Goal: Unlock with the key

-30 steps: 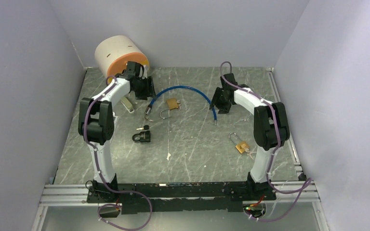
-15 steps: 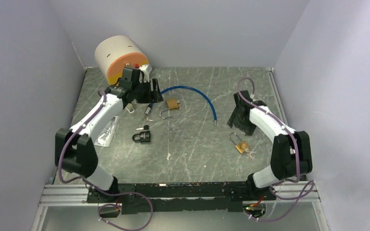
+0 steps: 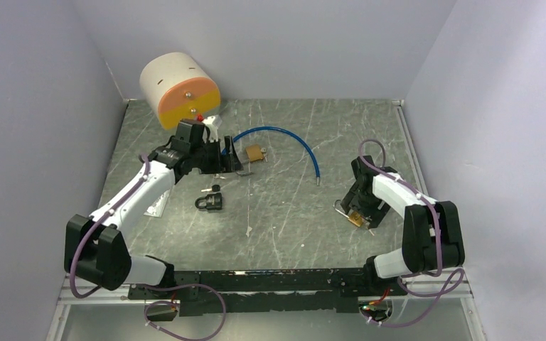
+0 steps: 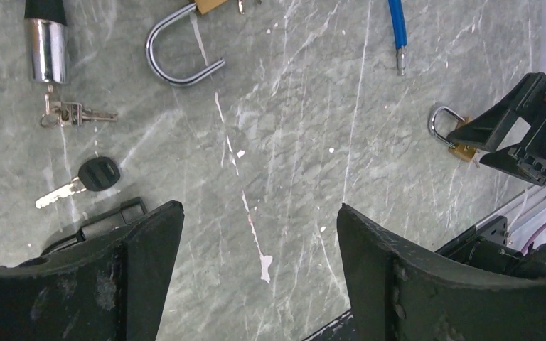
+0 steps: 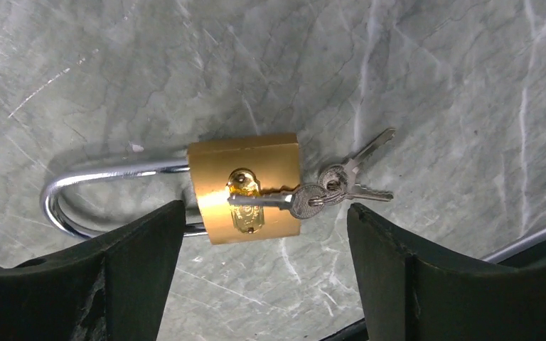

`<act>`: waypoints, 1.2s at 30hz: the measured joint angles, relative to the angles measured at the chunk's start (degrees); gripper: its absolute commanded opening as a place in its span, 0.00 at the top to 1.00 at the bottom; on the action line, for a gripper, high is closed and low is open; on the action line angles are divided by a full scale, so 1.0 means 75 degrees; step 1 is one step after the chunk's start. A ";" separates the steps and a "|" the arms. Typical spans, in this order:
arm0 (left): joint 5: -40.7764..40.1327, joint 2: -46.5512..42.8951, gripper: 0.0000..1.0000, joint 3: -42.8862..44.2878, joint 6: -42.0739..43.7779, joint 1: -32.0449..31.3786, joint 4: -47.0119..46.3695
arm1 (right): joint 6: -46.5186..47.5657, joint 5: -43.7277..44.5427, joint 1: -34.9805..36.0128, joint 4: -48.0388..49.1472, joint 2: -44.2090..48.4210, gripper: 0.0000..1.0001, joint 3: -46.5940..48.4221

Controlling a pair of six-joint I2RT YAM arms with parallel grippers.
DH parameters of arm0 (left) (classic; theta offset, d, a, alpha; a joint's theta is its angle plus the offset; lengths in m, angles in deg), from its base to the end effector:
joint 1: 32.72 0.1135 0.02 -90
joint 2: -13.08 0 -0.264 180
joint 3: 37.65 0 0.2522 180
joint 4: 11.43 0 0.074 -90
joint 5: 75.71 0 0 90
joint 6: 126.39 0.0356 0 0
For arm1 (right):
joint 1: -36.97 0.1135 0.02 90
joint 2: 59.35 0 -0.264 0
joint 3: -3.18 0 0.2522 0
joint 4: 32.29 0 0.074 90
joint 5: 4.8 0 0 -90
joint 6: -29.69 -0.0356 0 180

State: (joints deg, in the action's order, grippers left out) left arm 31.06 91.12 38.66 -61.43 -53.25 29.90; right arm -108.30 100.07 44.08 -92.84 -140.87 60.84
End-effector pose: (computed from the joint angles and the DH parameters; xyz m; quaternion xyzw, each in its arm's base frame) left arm 0.2739 -0.1135 0.2904 0.0223 0.9090 -0.2759 0.3115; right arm 0.2217 0.0184 0.1647 0.3518 0.9259 -0.0922 0.1026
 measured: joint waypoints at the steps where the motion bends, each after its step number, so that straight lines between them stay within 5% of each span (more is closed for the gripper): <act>1: 0.0003 -0.0044 0.18 -0.0050 -0.0020 -0.0012 0.0006 | -0.0020 -0.0061 -0.0009 0.0038 0.0000 0.17 -0.0047; 5: 0.0006 -0.0254 0.19 -0.0248 -0.0117 -0.0012 0.0006 | -0.0087 -0.0204 -0.0015 0.0224 0.0000 0.23 -0.0085; 11: 0.0006 -0.0420 0.20 -0.0318 -0.0189 -0.0012 0.0015 | -0.0058 -0.0283 -0.0017 0.0455 -0.0067 0.46 -0.0085; 25: -0.0306 -0.0679 0.20 -0.0539 -0.0178 -0.0012 0.0210 | -0.0248 -0.0551 0.1253 0.0714 -0.1186 0.56 0.0991; 30: -0.0460 -0.0737 0.20 -0.0539 -0.0160 -0.0012 0.0326 | -0.0927 -0.0860 0.2629 0.0973 -0.2171 0.52 0.2043; 36: -0.0530 -0.0851 0.19 -0.0557 -0.0160 -0.0012 0.0434 | -0.1291 -0.1003 0.2987 0.0965 -0.2521 0.22 0.2585</act>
State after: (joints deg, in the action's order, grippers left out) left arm 27.08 84.74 34.48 -62.63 -53.34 33.16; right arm -117.98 92.55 66.49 -85.60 -159.77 80.23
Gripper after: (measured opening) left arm 0.801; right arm 0.671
